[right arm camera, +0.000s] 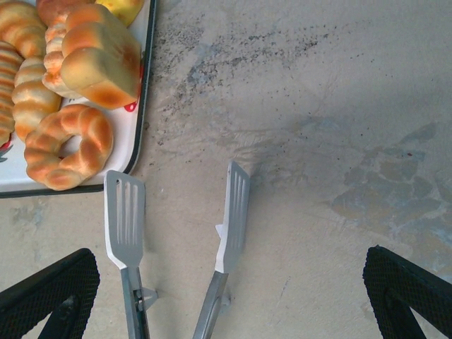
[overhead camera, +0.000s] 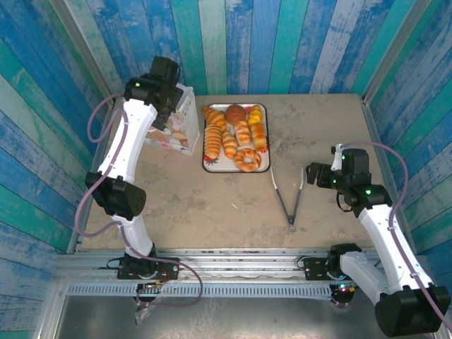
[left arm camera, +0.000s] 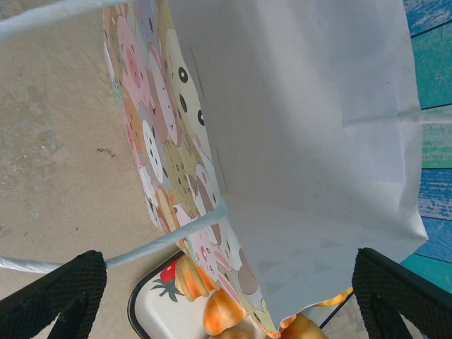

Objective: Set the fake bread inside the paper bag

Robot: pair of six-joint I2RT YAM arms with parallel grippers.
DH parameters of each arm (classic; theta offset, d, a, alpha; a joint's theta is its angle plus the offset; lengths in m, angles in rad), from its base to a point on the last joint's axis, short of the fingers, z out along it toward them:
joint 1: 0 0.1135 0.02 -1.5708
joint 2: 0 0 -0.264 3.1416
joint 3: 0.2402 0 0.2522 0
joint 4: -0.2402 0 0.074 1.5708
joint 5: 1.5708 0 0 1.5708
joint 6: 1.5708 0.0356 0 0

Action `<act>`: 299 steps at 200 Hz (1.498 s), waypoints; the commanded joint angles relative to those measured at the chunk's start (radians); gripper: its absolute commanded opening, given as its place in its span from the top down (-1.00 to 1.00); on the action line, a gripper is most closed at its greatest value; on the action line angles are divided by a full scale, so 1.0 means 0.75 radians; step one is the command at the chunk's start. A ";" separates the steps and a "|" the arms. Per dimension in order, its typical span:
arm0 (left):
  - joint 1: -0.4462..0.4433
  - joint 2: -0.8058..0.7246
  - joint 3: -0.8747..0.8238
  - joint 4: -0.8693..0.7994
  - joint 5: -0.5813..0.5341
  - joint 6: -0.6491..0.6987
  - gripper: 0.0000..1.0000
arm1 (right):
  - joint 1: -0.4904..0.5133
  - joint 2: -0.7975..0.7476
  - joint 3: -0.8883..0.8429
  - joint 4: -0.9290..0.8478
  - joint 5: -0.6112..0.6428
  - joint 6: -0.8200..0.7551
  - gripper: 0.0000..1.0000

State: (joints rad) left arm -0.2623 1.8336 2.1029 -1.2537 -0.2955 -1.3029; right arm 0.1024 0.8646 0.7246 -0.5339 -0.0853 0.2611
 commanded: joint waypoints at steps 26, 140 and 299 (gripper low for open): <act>0.034 0.071 -0.028 0.040 0.023 -0.002 -0.73 | 0.004 0.008 -0.027 0.031 0.018 -0.016 -1.00; 0.090 0.154 -0.013 0.106 0.031 0.024 -0.63 | 0.003 0.045 -0.011 0.049 -0.014 -0.006 -1.00; 0.137 -0.051 -0.243 0.249 -0.073 0.179 0.87 | 0.002 0.055 -0.005 0.053 -0.024 -0.002 -1.00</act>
State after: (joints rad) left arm -0.1707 1.8999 1.9720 -1.0859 -0.2852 -1.2236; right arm 0.1024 0.9039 0.7181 -0.5068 -0.0937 0.2611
